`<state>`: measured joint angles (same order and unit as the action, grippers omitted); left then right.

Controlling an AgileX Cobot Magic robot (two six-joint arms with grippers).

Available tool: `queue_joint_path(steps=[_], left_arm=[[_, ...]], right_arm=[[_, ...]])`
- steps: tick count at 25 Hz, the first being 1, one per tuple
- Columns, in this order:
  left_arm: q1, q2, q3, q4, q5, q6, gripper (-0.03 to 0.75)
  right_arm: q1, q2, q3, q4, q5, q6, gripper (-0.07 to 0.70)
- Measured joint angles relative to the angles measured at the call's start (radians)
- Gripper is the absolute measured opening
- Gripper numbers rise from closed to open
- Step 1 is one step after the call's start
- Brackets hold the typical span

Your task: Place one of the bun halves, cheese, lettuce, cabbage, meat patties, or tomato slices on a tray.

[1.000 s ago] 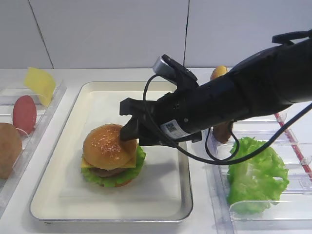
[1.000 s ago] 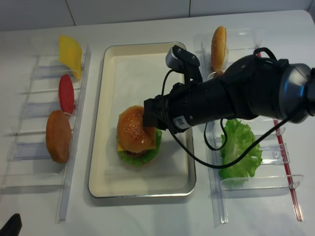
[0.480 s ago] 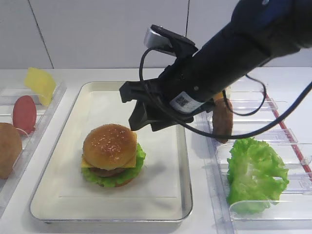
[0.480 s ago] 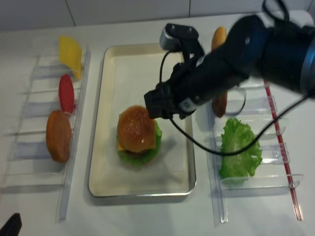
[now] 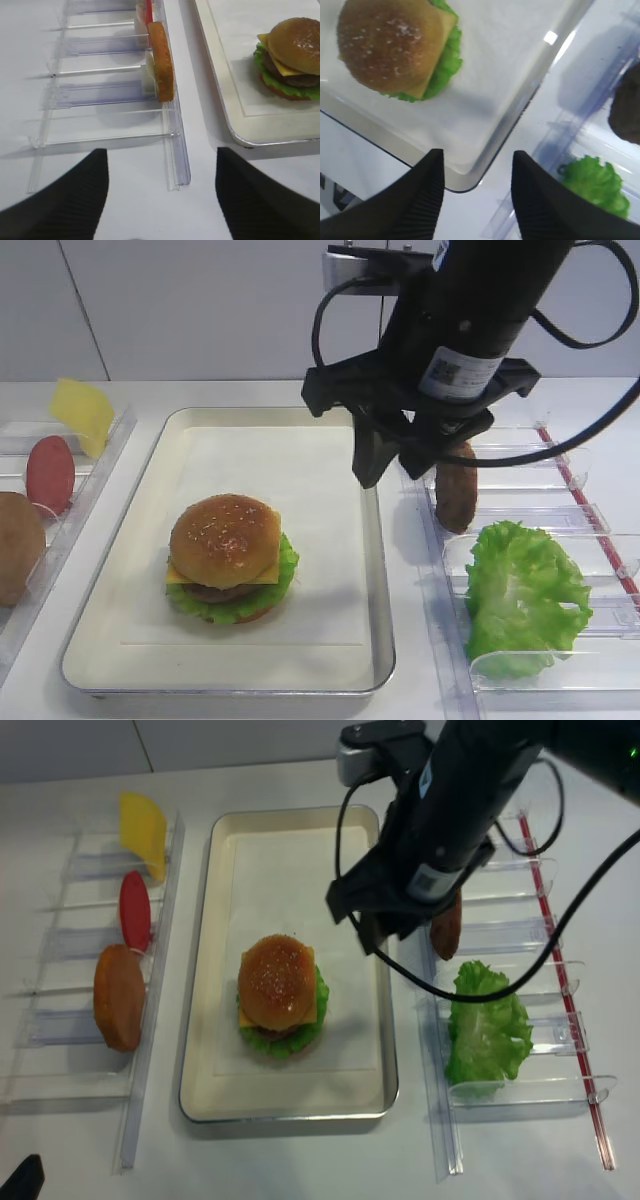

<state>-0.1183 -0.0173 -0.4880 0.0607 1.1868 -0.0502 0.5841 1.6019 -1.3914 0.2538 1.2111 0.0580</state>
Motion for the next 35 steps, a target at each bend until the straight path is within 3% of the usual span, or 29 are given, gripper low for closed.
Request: queue_joint_path(steps=[12,25,35], left_arm=[[0.0,0.0,0.0,0.0,0.0,0.0,0.448],[0.0,0.0,0.0,0.0,0.0,0.0,0.448],[0.0,0.0,0.0,0.0,0.0,0.0,0.448]], right_arm=[[0.0,-0.213,0.021,-0.176,0.026,0.052,0.361],[0.0,-0.833,0.394,-0.244,0.047,0.053,0.361],[0.0,-1.284,0.614,-0.378,0.063,0.053,0.361]])
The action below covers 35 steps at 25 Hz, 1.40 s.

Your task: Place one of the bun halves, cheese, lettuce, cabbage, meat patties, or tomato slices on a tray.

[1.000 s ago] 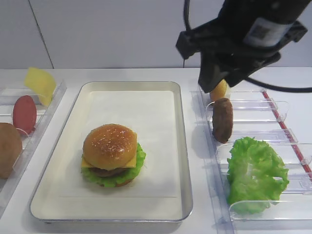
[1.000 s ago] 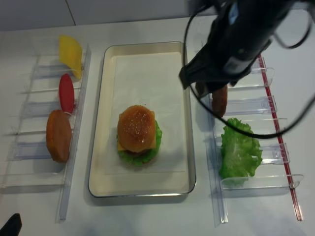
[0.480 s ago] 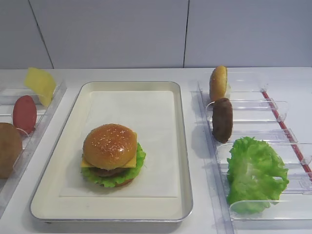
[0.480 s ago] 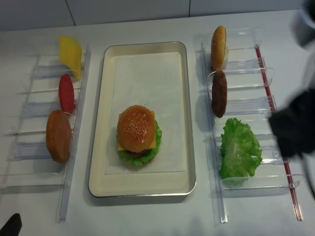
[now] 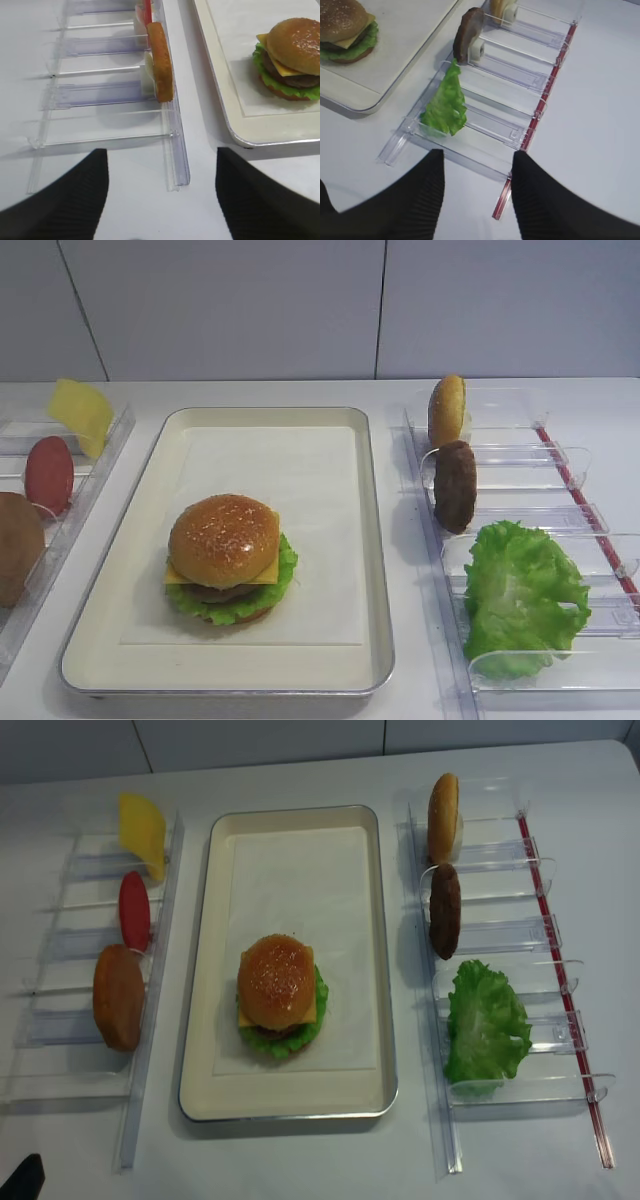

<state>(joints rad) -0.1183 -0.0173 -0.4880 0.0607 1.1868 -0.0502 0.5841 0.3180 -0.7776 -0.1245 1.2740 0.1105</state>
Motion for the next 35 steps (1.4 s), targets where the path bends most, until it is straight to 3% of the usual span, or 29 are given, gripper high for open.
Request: queue_joint_path(steps=[2,5,12,21,29,35], left_arm=[[0.0,0.0,0.0,0.0,0.0,0.0,0.448],[0.0,0.0,0.0,0.0,0.0,0.0,0.448],[0.0,0.0,0.0,0.0,0.0,0.0,0.448],[0.0,0.0,0.0,0.0,0.0,0.0,0.448],[0.0,0.0,0.0,0.0,0.0,0.0,0.448],[0.0,0.0,0.0,0.0,0.0,0.0,0.448]], right_arm=[[-0.009,-0.057,0.037,-0.011,0.0,0.0,0.361],[-0.087,-0.121,0.085,-0.013,0.003,-0.009,0.361],[-0.356,-0.227,0.157,0.118,0.008,-0.134,0.361],[-0.646,-0.334,0.261,0.147,-0.037,-0.154,0.361],[-0.671,-0.334,0.297,0.139,-0.122,-0.207,0.361],[-0.673,-0.334,0.305,0.139,-0.139,-0.209,0.361]])
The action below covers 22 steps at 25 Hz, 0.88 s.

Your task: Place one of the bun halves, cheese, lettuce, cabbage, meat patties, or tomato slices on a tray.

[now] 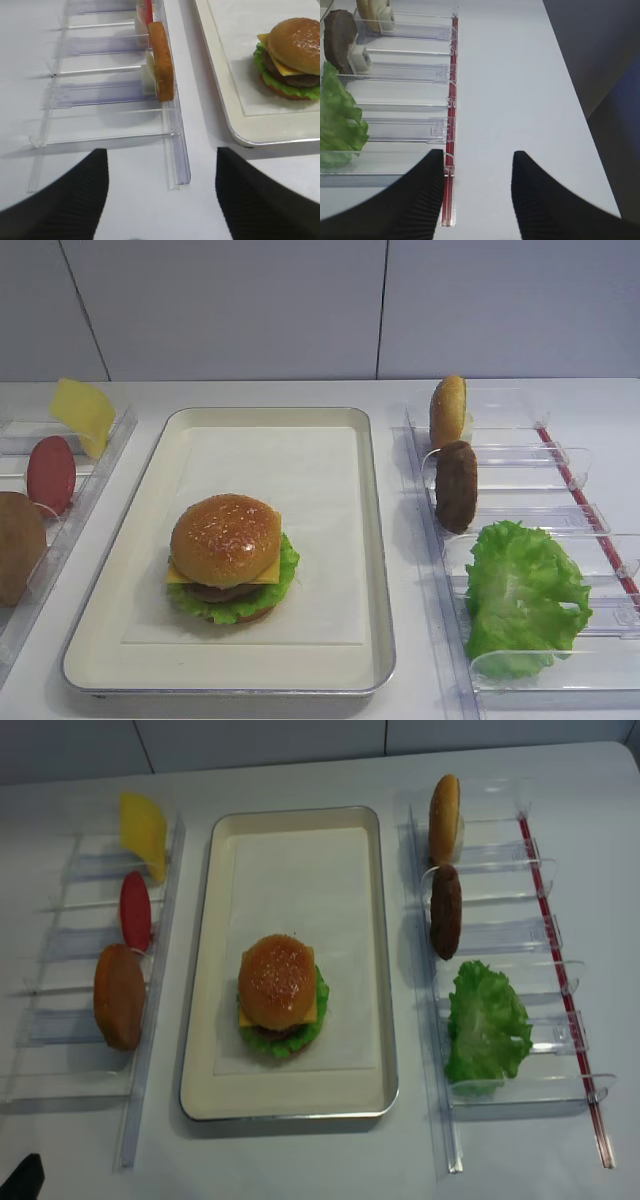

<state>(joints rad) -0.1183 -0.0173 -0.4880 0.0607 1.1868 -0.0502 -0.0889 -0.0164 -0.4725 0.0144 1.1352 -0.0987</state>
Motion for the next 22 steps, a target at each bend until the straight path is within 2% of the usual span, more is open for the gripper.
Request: queue_joint_path(steps=[22], left_arm=[[0.0,0.0,0.0,0.0,0.0,0.0,0.448]], right_arm=[[-0.002,0.0,0.0,-0.001,0.0,0.0,0.358]])
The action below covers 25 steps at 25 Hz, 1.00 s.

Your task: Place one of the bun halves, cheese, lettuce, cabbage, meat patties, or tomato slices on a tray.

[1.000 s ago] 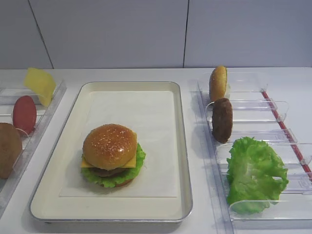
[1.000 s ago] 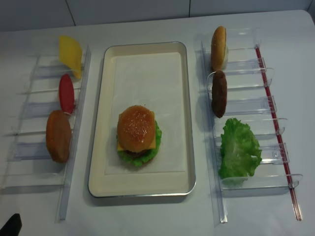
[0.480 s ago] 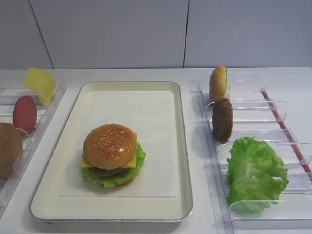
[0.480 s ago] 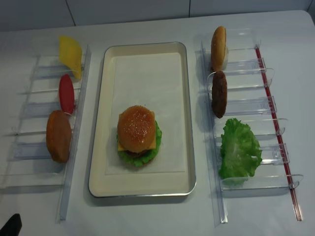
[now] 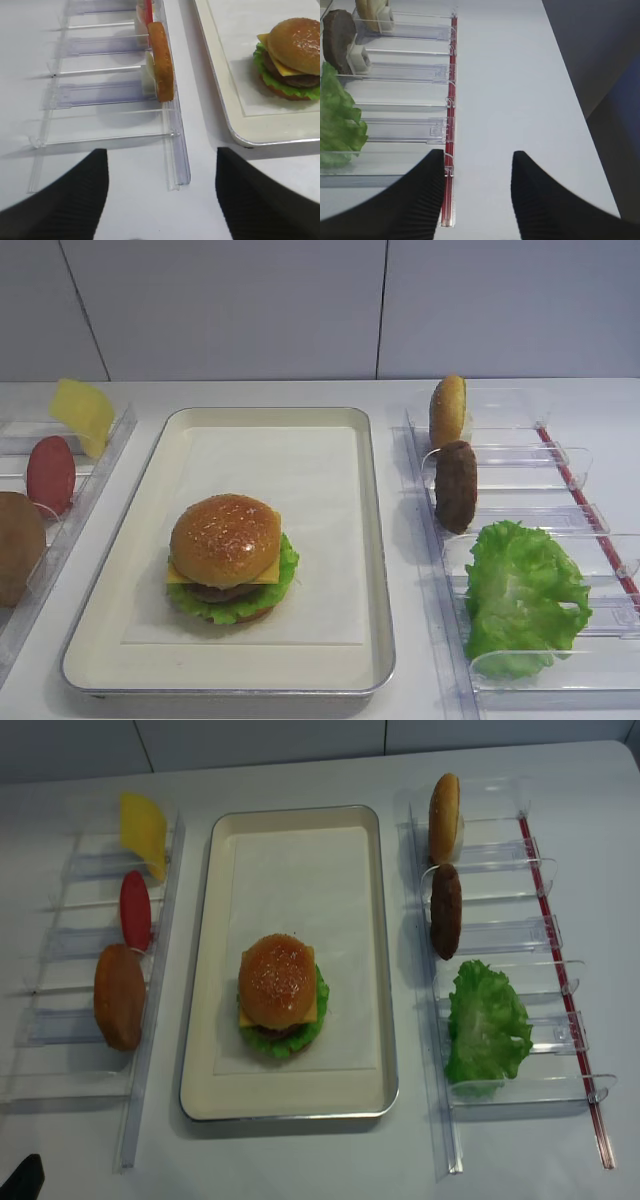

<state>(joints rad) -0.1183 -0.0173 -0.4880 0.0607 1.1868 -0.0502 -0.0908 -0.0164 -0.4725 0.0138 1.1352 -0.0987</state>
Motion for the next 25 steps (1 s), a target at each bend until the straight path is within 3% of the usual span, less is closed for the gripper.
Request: queue_joint_path(steps=[25], left_arm=[[0.0,0.0,0.0,0.0,0.0,0.0,0.448]], right_arm=[[0.0,0.0,0.0,0.0,0.0,0.0,0.356]])
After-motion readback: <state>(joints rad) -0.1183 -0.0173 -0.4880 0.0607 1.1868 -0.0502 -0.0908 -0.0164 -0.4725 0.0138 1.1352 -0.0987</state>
